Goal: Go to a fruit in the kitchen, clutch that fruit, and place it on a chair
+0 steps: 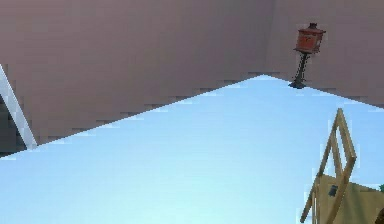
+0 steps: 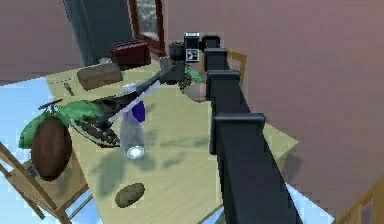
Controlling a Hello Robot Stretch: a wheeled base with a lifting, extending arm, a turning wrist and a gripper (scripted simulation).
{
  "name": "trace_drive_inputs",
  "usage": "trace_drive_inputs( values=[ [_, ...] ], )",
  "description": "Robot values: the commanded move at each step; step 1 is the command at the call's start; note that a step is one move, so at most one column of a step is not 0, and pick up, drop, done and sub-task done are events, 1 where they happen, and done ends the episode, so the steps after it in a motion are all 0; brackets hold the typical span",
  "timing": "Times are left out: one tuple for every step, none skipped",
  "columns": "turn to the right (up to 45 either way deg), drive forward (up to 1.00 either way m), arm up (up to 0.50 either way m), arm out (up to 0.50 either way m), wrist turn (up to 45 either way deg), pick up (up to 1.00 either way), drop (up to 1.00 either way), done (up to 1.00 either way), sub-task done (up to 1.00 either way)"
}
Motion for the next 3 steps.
trace_drive_inputs(
  values=[
    [0.0,0.0,0.0,0.0,-27.0,0.0,0.0,0.0,0.0],
    [0.0,0.0,0.0,-0.4,0.0,0.0,0.0,0.0,0.0],
    [-45.0,0.0,0.0,0.0,0.0,0.0,0.0,0.0,0.0]
  ],
)
